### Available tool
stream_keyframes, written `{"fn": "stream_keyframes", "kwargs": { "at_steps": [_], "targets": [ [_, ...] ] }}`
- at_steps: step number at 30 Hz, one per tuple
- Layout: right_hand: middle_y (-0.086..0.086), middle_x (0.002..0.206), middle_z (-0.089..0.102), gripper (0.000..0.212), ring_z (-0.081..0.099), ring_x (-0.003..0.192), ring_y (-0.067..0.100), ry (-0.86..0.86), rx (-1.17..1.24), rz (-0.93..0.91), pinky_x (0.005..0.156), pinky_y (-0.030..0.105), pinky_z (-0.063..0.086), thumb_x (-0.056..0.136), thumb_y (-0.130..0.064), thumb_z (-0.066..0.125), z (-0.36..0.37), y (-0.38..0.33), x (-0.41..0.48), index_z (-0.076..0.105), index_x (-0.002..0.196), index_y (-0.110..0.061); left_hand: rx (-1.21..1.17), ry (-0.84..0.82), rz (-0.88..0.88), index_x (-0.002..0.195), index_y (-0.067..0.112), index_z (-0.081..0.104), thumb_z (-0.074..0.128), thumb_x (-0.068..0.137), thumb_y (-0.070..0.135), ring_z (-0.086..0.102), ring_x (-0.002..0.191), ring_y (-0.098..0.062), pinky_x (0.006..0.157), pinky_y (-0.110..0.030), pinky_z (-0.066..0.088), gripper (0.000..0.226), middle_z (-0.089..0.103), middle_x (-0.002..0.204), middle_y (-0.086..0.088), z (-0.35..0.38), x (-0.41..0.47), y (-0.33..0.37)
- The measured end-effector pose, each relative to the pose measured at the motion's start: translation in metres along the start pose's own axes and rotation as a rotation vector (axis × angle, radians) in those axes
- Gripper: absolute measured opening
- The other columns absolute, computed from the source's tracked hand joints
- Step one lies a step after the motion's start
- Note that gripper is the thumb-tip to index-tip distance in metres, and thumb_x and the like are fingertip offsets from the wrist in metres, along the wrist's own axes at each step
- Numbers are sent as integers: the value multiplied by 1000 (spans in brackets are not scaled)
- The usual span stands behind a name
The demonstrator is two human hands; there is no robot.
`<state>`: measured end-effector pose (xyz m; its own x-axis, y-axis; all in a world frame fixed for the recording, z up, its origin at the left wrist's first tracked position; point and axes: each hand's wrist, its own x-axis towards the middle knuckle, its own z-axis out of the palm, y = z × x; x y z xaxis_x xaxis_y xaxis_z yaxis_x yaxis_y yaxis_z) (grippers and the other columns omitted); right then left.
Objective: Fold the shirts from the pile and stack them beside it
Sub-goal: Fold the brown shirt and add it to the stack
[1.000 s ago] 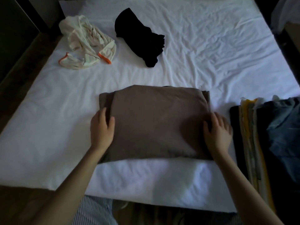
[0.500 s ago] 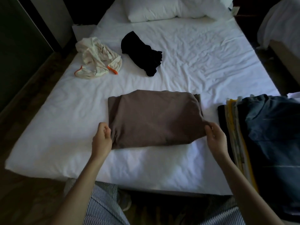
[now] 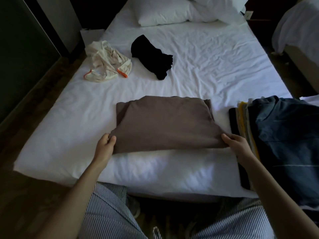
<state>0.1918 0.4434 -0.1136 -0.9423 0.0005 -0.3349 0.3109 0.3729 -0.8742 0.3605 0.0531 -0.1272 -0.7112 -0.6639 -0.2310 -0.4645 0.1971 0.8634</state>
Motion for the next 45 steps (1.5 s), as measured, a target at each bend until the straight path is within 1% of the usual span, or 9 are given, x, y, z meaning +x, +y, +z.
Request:
{"fn": "stream_keyframes", "kwargs": {
  "at_steps": [5,8,12,18,24,30,37,42,45],
  "targets": [
    [6,63,55,24,54,71,24,-144,-319,81,57,31,33,87,-11,65,-10,59,-34,57,64,-9,151,-117,-179,119,-1,57,47,99,12,56,111,-30,88,-30,41,27,60,117,-14,-12,-33,-49],
    [11,72,61,15,57,74,25,-197,-403,47,61,31,37,87,-12,66,-6,53,-38,61,74,-6,168,-183,-228,114,2,60,55,95,14,59,104,-27,91,-34,45,23,63,115,-14,-16,-28,-44],
    [7,87,61,8,57,83,21,-259,-277,71,67,27,45,90,-17,62,-3,19,-23,60,96,-13,314,-109,-176,97,7,57,64,87,28,60,95,-29,82,-41,46,24,63,98,-10,-20,-6,-21],
    [14,107,63,30,59,91,21,-241,-85,79,81,29,48,95,-22,54,28,-12,18,60,116,-1,181,-168,-167,130,7,46,54,94,36,54,105,-24,82,-30,40,47,54,121,-5,14,28,34],
    [12,96,65,31,62,86,23,-131,5,99,82,35,52,91,-32,59,65,-32,49,62,105,-5,64,-239,-248,143,11,35,59,87,51,52,118,-27,96,-36,45,72,48,137,-5,41,67,53],
    [4,79,60,10,57,73,15,-127,49,-91,60,20,50,94,-19,56,79,-44,60,60,93,-11,-196,-132,-148,128,20,53,53,97,29,58,104,-19,91,-33,47,32,60,117,1,32,65,32],
    [3,77,58,20,58,80,25,-47,-102,18,70,31,43,93,-20,56,101,-40,77,61,103,-3,-17,-75,-234,120,9,54,55,94,27,58,97,-26,84,-34,47,31,60,120,-13,35,68,31],
    [16,120,58,37,51,113,37,284,-558,-368,95,41,33,91,-27,44,99,-40,44,53,121,-6,695,178,326,139,5,37,57,91,23,42,127,-37,104,-46,34,56,45,139,-18,54,56,54],
    [16,125,59,52,54,116,37,104,-815,-826,97,38,34,84,-34,37,122,-34,9,58,123,-7,839,-50,591,151,18,19,40,99,33,13,146,-28,116,-45,10,58,15,158,-11,93,29,71]
  ]
}}
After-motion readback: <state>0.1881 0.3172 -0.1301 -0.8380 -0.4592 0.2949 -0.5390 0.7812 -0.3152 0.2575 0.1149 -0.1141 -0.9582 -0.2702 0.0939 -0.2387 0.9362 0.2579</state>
